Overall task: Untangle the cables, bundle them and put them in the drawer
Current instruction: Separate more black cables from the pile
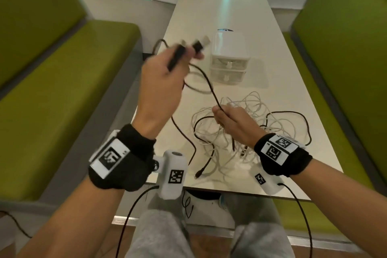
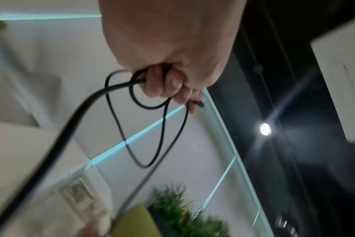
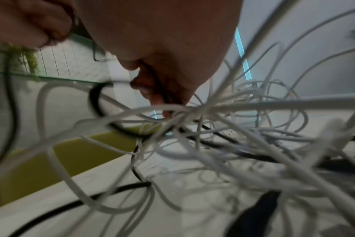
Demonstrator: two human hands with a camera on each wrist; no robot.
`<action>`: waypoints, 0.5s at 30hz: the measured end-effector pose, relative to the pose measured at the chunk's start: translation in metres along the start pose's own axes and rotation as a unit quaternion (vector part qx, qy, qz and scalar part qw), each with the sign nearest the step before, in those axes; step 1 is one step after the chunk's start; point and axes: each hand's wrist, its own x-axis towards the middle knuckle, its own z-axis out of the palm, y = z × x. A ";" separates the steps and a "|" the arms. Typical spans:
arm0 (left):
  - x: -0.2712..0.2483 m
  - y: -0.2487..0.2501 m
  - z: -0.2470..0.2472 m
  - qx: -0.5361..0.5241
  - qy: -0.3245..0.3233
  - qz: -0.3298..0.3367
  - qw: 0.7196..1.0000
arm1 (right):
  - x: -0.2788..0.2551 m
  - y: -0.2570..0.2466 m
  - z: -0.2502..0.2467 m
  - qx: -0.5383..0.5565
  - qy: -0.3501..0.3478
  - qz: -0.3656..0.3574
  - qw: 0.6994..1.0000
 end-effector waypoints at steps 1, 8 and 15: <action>0.003 0.006 -0.003 -0.075 0.021 -0.012 0.997 | 0.002 0.000 -0.001 -0.008 0.008 0.008 1.000; 0.009 0.032 -0.016 -0.346 0.094 -0.051 0.932 | 0.014 -0.009 -0.009 -0.112 -0.091 0.008 0.990; 0.010 0.034 -0.021 -0.310 0.207 -0.025 0.928 | 0.010 -0.013 -0.009 0.075 0.014 0.057 0.995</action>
